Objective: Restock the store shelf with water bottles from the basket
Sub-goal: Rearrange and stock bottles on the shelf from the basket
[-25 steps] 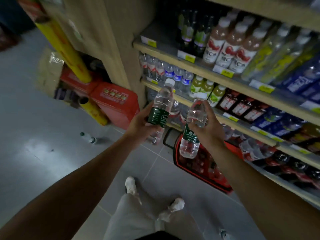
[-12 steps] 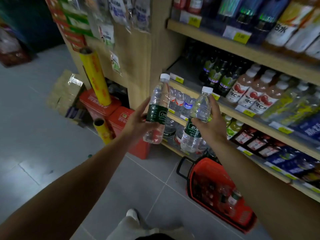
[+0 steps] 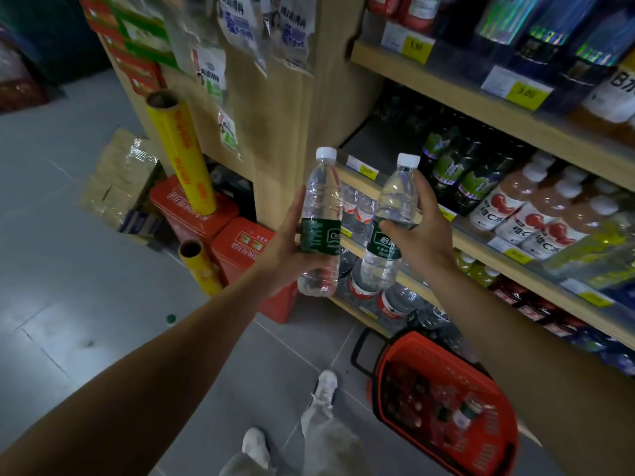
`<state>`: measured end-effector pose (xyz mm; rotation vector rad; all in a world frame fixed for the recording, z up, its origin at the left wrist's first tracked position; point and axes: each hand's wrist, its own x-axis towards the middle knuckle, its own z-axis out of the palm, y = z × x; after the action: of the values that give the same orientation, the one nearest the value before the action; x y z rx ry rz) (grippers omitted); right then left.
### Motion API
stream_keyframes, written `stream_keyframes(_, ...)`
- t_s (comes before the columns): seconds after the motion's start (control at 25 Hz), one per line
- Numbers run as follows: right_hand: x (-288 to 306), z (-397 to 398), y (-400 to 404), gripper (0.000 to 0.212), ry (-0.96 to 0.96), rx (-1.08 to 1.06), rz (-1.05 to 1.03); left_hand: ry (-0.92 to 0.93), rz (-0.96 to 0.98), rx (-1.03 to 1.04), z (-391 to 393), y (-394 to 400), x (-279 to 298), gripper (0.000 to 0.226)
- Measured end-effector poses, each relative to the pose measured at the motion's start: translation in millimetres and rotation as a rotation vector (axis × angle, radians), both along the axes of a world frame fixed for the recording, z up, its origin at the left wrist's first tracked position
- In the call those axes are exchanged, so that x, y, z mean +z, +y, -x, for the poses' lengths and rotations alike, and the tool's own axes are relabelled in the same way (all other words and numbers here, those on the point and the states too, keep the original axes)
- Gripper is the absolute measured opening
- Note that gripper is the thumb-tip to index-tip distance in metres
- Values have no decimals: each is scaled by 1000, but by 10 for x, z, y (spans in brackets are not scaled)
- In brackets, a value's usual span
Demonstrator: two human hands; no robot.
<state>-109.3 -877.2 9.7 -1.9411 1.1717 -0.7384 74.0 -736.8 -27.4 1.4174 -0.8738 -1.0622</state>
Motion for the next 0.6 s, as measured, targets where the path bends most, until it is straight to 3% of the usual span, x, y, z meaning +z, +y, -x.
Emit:
stream_keyframes(0.32,-256,-463,-1329,91,-41,12,-74,-70,-80,113,-223,-1097,-220,124)
stream_keyframes(0.6,-430,-1068,-2374,87,-182,-109,-15,-22,-82,183,-449,-1878,-408,122)
